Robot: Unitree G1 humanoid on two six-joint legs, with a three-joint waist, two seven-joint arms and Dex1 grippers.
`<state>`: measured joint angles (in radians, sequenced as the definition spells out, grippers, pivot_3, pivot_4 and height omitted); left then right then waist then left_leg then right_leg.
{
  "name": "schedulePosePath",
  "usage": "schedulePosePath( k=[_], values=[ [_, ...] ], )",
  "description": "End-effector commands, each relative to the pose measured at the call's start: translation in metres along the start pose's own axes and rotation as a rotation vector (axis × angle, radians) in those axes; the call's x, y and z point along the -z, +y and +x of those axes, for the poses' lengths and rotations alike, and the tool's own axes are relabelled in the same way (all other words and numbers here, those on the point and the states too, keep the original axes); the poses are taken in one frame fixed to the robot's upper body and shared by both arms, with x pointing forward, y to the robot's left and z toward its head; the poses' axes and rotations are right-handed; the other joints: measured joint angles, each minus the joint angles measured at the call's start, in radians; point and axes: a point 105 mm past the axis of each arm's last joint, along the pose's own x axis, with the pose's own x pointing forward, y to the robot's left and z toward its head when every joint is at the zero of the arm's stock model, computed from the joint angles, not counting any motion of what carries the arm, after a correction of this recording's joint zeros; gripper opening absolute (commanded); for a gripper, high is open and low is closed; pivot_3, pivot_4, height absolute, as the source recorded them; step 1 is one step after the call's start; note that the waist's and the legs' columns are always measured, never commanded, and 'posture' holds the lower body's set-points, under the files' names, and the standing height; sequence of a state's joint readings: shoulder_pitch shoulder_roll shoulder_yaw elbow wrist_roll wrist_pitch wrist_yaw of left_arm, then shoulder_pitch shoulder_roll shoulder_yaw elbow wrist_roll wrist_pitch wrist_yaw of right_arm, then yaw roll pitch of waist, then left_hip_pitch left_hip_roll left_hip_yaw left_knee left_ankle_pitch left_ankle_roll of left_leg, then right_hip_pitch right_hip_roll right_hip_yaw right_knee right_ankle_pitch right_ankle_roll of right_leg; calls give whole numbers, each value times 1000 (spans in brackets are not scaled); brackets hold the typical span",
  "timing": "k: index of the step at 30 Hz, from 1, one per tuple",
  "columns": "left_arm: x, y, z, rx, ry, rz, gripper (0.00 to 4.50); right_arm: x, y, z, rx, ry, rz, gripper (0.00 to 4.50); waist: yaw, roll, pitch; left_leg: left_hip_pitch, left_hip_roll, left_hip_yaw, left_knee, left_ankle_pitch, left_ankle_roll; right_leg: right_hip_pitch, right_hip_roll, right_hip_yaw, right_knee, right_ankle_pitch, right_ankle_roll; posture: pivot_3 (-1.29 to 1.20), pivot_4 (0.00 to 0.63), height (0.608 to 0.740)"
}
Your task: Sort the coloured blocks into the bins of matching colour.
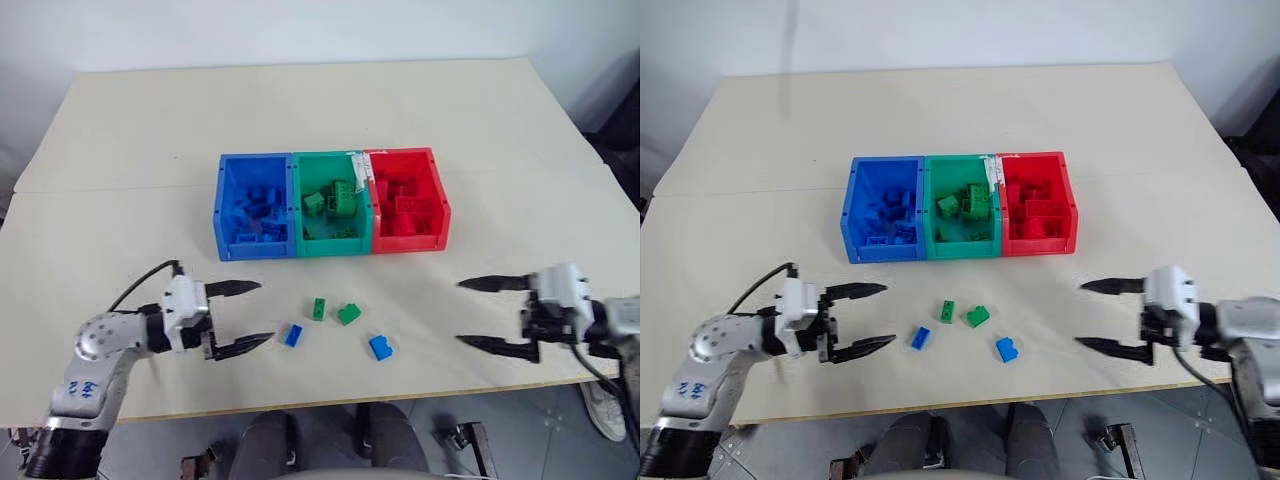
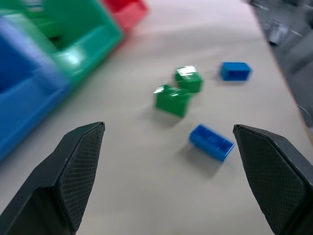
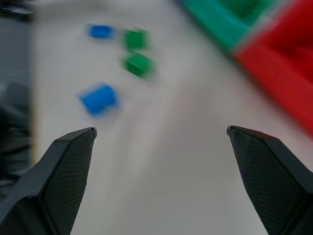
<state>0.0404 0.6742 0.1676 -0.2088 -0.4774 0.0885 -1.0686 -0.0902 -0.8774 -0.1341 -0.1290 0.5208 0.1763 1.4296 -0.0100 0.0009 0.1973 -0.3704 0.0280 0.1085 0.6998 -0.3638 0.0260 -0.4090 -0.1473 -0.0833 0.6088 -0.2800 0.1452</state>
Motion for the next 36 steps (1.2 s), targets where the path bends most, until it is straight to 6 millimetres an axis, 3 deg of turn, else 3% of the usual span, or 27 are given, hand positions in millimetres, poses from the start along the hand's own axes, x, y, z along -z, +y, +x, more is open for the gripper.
schedulePosePath(
  k=[1,4,8,11,16,25,31,36],
  values=[
    [-8,-8,-15,-8,18,43,4500,-12,12,22,-145,-22,-15,4479,9,0,0,0,-1,0,0,0,0,0,-1,0,0,0,0,0,150,740],
    [-2,-17,-28,-23,60,38,4500,-14,17,43,-239,-29,-39,4479,8,-1,-1,-1,-1,0,0,-1,1,0,-1,-1,-2,0,0,0,150,740],
    [-1,-22,-35,-60,82,38,4500,-2,24,60,-320,-8,-68,4479,10,-1,0,-2,-1,-1,0,-2,0,0,-1,-2,-2,0,-1,0,150,740],
    [-3,-27,-35,-77,83,39,4500,12,31,69,-362,20,-80,4479,7,-1,-1,-2,-1,-1,0,-2,0,0,-1,-3,-3,0,-1,0,150,740],
    [-7,-32,-28,-76,80,41,4500,29,25,79,-333,56,-94,4479,5,-1,-1,-1,-1,0,0,-2,0,0,0,-3,-2,0,-1,0,150,740],
    [-12,-23,-25,-86,73,65,4500,23,15,82,-287,4,-108,1502,6,-1,-1,-1,0,0,0,-2,0,0,0,-3,-1,0,-1,0,150,740],
    [-17,-10,-27,-192,18,49,4500,-38,-14,93,-143,-216,-19,1461,-4,-1,-1,-1,1,2,0,-2,0,-1,0,-3,0,0,-1,0,150,740],
    [-20,1,-28,-311,-35,32,4500,-102,-40,132,-72,-333,-5,1461,-22,-1,-1,-1,2,1,0,-2,-2,-3,0,-3,3,-1,-3,0,150,740]
  ],
)
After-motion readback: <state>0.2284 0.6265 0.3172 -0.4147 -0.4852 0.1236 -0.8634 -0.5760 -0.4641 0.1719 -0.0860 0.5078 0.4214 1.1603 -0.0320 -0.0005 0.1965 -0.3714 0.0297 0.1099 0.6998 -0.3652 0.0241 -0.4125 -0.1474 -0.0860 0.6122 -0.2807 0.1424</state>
